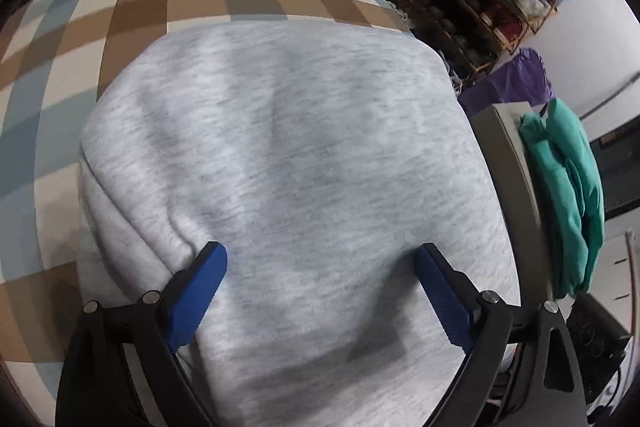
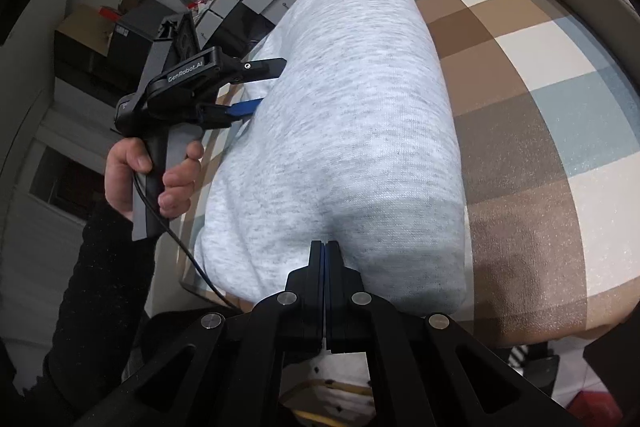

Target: Fold large clothes

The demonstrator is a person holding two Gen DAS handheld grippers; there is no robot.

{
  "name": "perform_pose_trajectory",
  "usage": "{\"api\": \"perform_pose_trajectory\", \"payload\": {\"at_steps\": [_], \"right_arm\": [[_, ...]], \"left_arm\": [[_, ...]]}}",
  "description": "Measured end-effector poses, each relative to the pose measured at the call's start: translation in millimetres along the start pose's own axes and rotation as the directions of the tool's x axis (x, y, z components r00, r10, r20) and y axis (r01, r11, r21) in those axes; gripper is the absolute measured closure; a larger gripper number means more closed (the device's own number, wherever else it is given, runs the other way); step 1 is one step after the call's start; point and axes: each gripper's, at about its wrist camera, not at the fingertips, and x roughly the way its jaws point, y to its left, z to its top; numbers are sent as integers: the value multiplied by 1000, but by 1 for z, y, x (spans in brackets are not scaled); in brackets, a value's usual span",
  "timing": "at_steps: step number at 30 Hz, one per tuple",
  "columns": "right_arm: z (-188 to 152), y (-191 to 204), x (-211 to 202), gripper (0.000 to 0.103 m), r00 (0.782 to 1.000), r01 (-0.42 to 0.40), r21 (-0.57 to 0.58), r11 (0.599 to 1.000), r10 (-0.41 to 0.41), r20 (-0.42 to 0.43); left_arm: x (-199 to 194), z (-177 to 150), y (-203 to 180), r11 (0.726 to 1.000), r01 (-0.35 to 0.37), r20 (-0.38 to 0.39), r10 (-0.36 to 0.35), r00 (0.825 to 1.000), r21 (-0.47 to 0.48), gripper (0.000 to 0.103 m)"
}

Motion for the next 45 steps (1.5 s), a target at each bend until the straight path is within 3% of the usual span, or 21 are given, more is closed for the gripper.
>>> {"api": "perform_pose_trajectory", "payload": {"at_steps": [3, 6, 8, 9, 10, 13, 15, 16, 19, 21, 25, 29, 31, 33, 36, 39, 42, 44, 45], "right_arm": [[2, 10, 0, 99, 1000, 10, -49, 999, -10, 1], [1, 19, -7, 76, 1000, -26, -111, 994, 26, 1], [1, 23, -19, 58, 998, -52, -122, 991, 54, 11], [1, 24, -27, 54, 998, -56, -131, 990, 61, 34], [2, 26, -33, 49, 997, -52, -141, 989, 60, 54], [10, 25, -55, 47, 987, -24, -163, 986, 49, 151], [16, 20, -61, 32, 974, 18, -153, 988, 17, 227], [20, 16, -59, 30, 972, 38, -144, 989, -3, 234], [41, 0, -50, 30, 980, 56, -107, 993, -34, 195], [53, -5, -38, 30, 984, 65, -70, 995, -52, 171], [75, -20, -12, 30, 989, 125, -40, 991, -121, 86], [91, -38, 5, 31, 1000, 2, 42, 999, -2, 8], [91, -43, 15, 32, 999, -8, 81, 997, 11, -41], [86, -35, 16, 31, 999, -4, 43, 999, 5, -35], [76, -27, 15, 31, 997, -18, 7, 1000, 19, -81], [69, -29, 11, 31, 984, -50, -4, 999, 48, -169], [73, -42, 12, 24, 979, -86, 34, 996, 91, -183], [76, -52, 22, 14, 970, -115, 73, 991, 127, -205], [78, -54, 23, 14, 969, -144, 85, 986, 158, -189]], "left_arm": [[-25, -5, -1, 999, 20, -21, -20, 1000, -27, 11], [-57, -22, 17, 999, -21, 7, 22, 1000, -44, 10], [-64, -34, 37, 994, -105, 16, 105, 994, -41, 8], [-62, -45, 45, 989, -136, -5, 136, 991, -51, 8], [-57, -54, 53, 991, -121, -38, 119, 992, -62, 8], [-42, -69, 71, 990, -44, -92, 32, 995, -132, 8], [-33, -73, 80, 982, 19, -101, -38, 994, -187, 8], [-27, -73, 83, 975, 66, -103, -90, 991, -214, 8], [-22, -74, 94, 937, 210, -38, -229, 973, -278, 3], [-17, -72, 97, 899, 318, -18, -339, 941, -302, 3], [-11, -77, 96, 877, 374, -38, -403, 914, -303, 4], [-3, -71, 88, 865, 414, -64, -448, 892, -282, 4], [-9, -71, 83, 879, 410, -93, -441, 892, -243, 4], [-16, -74, 73, 905, 391, -116, -412, 904, -168, 4], [-18, -75, 56, 915, 392, -143, -403, 904, -101, 4], [-12, -74, 53, 928, 362, -200, -372, 906, -88, 4], [-8, -70, 58, 945, 317, -215, -327, 920, -82, 5], [-10, -71, 69, 935, 336, -212, -353, 911, -113, 4], [-10, -70, 72, 926, 353, -202, -375, 905, -137, 4]]}}
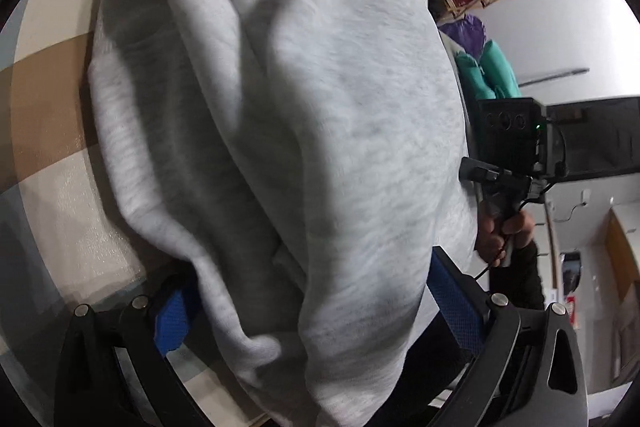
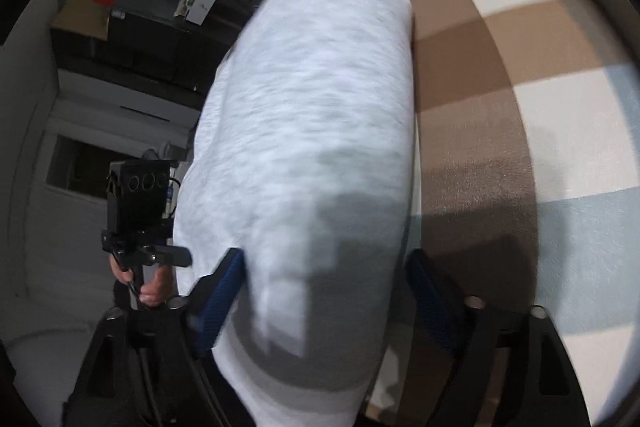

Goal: Fold large clothes
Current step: 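Lift the folded hoodie off the bed with both grippers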

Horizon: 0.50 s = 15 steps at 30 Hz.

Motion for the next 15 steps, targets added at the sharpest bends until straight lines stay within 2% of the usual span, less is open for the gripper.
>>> {"api": "perform_pose_trajectory", "payload": {"at_steps": [2, 4, 5, 6, 8, 9, 11, 13, 15], "right_arm": [[2, 0, 4, 15, 999, -32, -2, 999, 32, 11], [2, 5, 8, 15, 999, -24, -34, 999, 24, 26], [2, 7, 10, 16, 999, -8, -51, 999, 9, 33], [1, 9, 9, 19, 999, 8, -63, 998, -5, 40], [-1, 15, 1, 34, 998, 5, -73, 997, 0, 65], [-4, 19, -5, 35, 997, 4, -94, 996, 4, 78], [-12, 30, -17, 36, 995, -24, -167, 986, 40, 89], [-25, 35, -24, 36, 993, -73, -226, 971, 91, 71], [-29, 27, -20, 35, 995, -63, -187, 980, 77, 67]], "left_arm": [[2, 0, 3, 1000, 30, 1, -30, 1000, 3, 4], [1, -6, 5, 998, 43, 9, -43, 999, 37, 4], [3, -7, 3, 998, 44, 17, -45, 999, 49, 9], [7, -5, -1, 998, 42, 24, -43, 999, 53, 20], [8, -5, -5, 997, 39, 49, -42, 998, 61, 34], [7, -4, -11, 996, 43, 48, -47, 998, 79, 40], [11, -5, -16, 994, 49, 7, -50, 999, 93, 45], [16, -9, -24, 991, 23, -38, -18, 999, 129, 45], [21, -10, -26, 991, 4, -39, 2, 999, 134, 44]]}}
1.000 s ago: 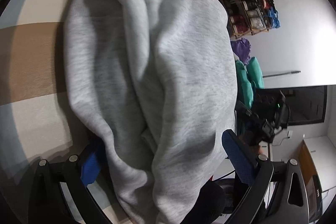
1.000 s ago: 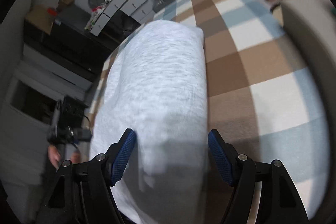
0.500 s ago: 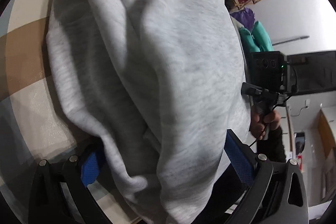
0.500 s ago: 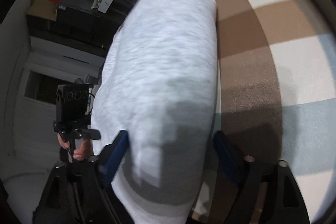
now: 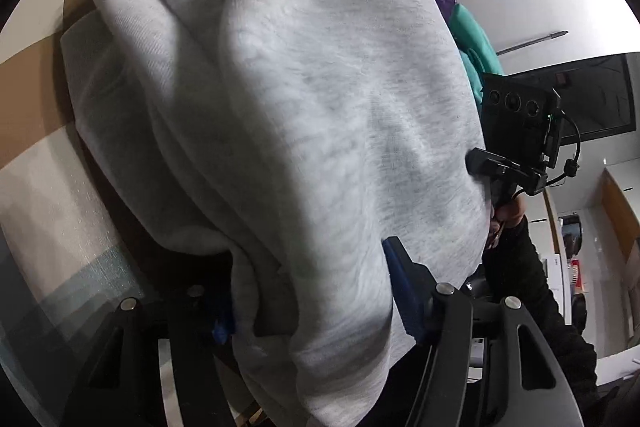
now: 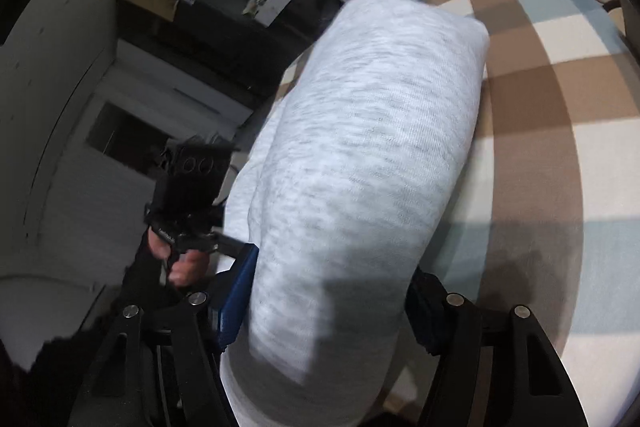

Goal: Fold large clothes
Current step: 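Lift the folded hoodie off the bed with both grippers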

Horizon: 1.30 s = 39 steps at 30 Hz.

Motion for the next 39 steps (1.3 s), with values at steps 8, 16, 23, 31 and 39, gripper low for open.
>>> {"api": "perform_pose_trajectory", "payload": {"at_steps": [8, 16, 23, 31, 39], "right_arm": [[6, -13, -2, 40, 997, 41, 129, 991, -48, 55], [0, 60, -39, 48, 984, 101, -36, 994, -95, 151], [3, 84, -106, 48, 963, 92, -36, 995, -79, 256], [10, 118, -256, 48, 898, 129, -48, 991, -96, 429], [22, 89, -404, 46, 834, 222, 25, 975, -203, 513]], "left_arm": [[-1, 5, 1, 999, 5, 86, -2, 996, -39, 44], [-2, 11, -46, 1000, 9, 92, -10, 996, 14, 49], [-13, 35, -116, 996, 40, 157, -53, 986, 84, 49], [-11, 97, -272, 952, 32, 172, -88, 981, 304, 49], [60, 174, -407, 895, 57, 193, -157, 969, 442, 49]]}}
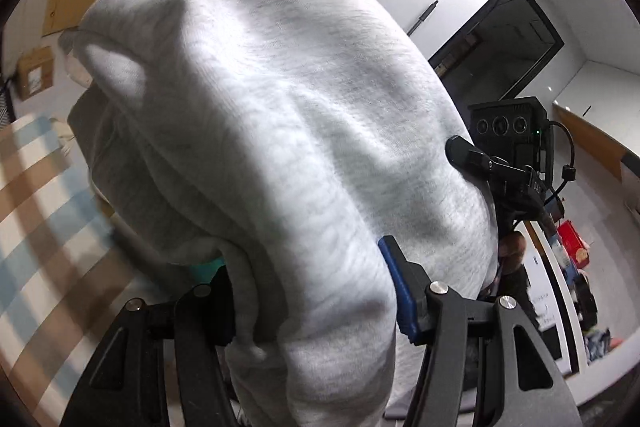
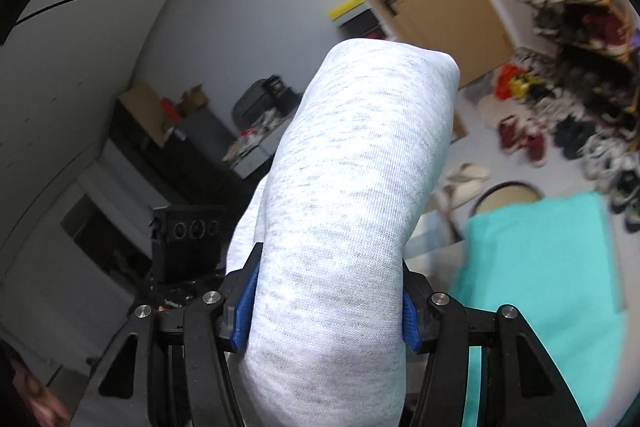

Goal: Fold large clothes
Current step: 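Lift the folded hoodie off the bed with both grippers, then carry the hoodie with both grippers and lower it onto the teal garment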

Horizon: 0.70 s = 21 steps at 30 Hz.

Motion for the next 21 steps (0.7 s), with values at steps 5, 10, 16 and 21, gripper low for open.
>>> {"api": "perform_pose_trajectory", "payload": {"at_steps": [5, 10, 16, 21], "right_arm": [[-15, -108, 13, 43, 991, 108, 132, 985, -96, -90], [-62, -204, 43, 29, 961, 233, 302, 924, -171, -217], [-49, -155, 24, 29, 884, 429, 44, 902, -410, -225], [-29, -102, 16, 30, 778, 608, -142, 781, -622, -87]], "left_arm": [[108, -10, 40, 991, -55, -41, 51, 998, -123, 49], [167, -57, 79, 959, -80, -35, 73, 997, -273, 39], [143, -70, 37, 950, -302, 49, 307, 951, -80, 34], [107, -109, -11, 854, -520, 218, 506, 834, 6, 34]]}}
